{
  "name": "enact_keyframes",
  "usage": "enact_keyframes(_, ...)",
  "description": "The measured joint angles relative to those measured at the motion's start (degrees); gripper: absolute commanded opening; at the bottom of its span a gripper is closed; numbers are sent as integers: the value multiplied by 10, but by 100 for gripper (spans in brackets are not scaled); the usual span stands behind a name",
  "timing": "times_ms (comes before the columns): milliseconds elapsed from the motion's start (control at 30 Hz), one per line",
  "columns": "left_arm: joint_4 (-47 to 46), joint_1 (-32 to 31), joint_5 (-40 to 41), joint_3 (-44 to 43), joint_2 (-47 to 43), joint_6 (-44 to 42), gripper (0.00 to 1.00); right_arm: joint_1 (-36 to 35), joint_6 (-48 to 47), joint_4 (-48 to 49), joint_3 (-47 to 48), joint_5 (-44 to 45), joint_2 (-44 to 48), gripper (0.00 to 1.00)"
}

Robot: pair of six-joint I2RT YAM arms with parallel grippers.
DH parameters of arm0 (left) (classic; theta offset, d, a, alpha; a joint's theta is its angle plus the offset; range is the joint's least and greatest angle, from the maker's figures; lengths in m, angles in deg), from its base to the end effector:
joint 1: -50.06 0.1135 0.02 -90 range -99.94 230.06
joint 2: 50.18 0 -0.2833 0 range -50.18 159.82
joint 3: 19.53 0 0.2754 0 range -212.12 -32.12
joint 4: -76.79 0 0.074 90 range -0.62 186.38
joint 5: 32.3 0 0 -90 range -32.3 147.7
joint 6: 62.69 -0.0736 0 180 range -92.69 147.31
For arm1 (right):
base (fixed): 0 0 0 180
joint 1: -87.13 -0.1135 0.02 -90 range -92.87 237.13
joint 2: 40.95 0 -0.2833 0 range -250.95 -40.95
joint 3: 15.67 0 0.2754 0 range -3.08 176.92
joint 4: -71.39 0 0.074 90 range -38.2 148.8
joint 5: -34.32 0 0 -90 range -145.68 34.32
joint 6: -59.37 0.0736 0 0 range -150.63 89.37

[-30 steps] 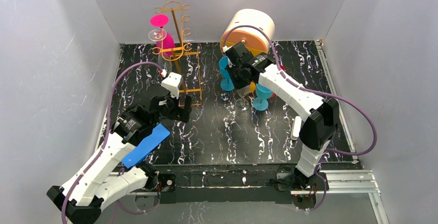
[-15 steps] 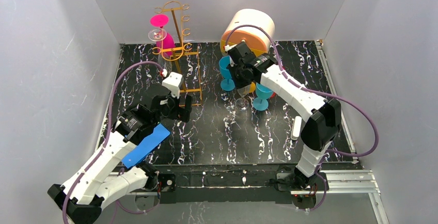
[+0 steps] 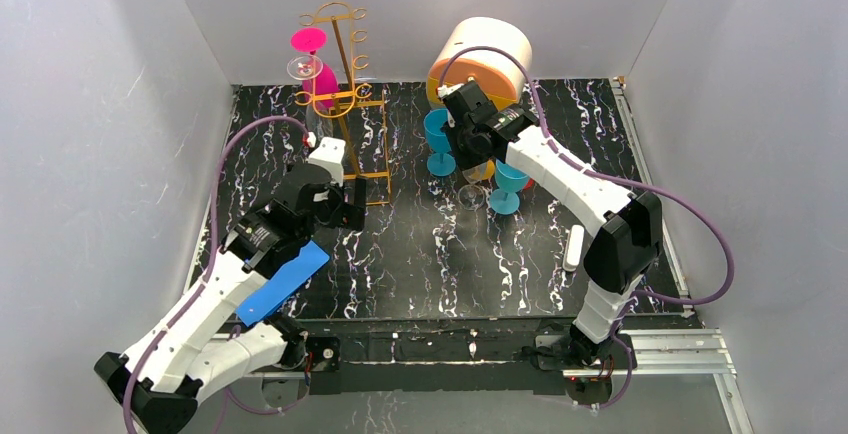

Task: Take the wine glass off the wine glass rack
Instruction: Place the wine glass at the center of the board.

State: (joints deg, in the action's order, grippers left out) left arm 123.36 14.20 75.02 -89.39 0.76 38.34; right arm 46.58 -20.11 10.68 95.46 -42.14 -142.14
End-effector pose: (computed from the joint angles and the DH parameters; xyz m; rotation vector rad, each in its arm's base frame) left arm 0.1991 -0.1169 0.3558 0.2534 2.0200 -0.2047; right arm 0.3442 0.2718 0.3262 -0.5291 2.3683 0.1128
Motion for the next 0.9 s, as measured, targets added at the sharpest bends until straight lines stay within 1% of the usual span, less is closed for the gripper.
enact_keyframes(100,7,0,31,4,7,12,98,0,0,0,0,1,0,23)
enact_keyframes(167,12,0,48,8,10,20,98,0,0,0,0,1,0,27)
enact_keyframes(333,25,0,91,27,16,50,98,0,-2,0,0,5,0,27)
enact_keyframes(433,30,1,100,37,29,70,98,0,-4,-3,2,5,0,28)
enact_keyframes(533,30,2,103,47,44,90,98,0,-9,-14,11,5,0,33)
enact_keyframes(667,30,12,108,56,51,120,98,0,-18,-24,31,5,0,36)
enact_keyframes(767,36,31,116,56,51,135,98,0,-23,-24,41,5,0,39)
enact_keyframes(867,40,71,112,56,50,139,98,0,-30,-28,48,3,0,50)
enact_keyframes(900,38,90,107,57,50,139,98,0,-31,-29,52,3,0,51)
